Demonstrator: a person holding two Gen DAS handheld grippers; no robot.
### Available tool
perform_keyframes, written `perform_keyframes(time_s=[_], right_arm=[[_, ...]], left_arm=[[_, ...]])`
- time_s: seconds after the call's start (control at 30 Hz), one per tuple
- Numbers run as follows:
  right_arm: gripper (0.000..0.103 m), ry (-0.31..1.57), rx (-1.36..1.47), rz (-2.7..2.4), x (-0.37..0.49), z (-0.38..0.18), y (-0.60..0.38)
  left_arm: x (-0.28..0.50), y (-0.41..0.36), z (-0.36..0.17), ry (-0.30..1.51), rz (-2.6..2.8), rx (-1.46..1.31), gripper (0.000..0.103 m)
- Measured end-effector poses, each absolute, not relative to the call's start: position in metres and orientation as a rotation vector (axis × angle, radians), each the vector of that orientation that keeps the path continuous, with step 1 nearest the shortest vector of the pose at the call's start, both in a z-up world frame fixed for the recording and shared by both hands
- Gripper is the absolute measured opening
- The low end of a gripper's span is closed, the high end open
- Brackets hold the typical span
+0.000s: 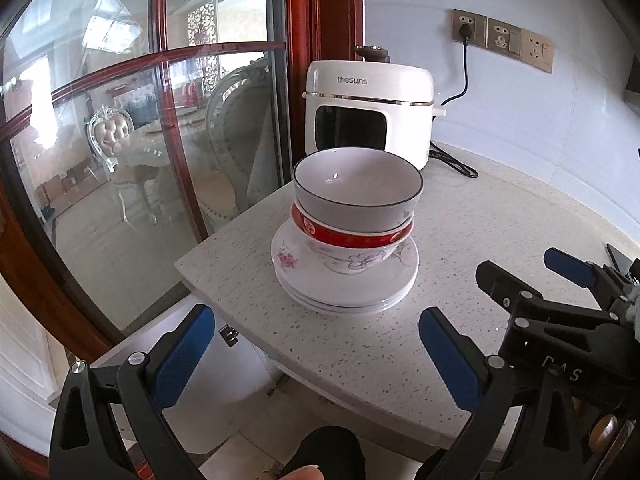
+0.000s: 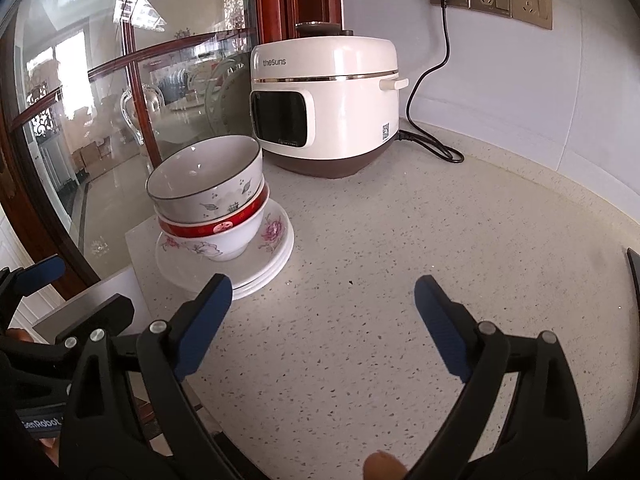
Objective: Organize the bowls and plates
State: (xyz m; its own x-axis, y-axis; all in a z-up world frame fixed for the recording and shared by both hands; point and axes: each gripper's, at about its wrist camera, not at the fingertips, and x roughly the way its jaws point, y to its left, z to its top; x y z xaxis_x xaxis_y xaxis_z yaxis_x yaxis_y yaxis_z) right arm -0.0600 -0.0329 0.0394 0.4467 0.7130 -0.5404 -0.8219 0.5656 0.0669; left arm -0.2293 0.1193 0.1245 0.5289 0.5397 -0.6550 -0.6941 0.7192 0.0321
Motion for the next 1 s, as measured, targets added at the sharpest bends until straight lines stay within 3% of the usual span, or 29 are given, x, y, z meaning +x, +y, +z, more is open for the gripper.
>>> perform_keyframes(time_s=[1.0], right_arm=[[0.094,0.570,-0.198,0.952,-0.0551,0.0387,-0.0332]], left_arm=[[-0.2257,0.1179,0.1251,0.674,0.751,-0.219,0.103]])
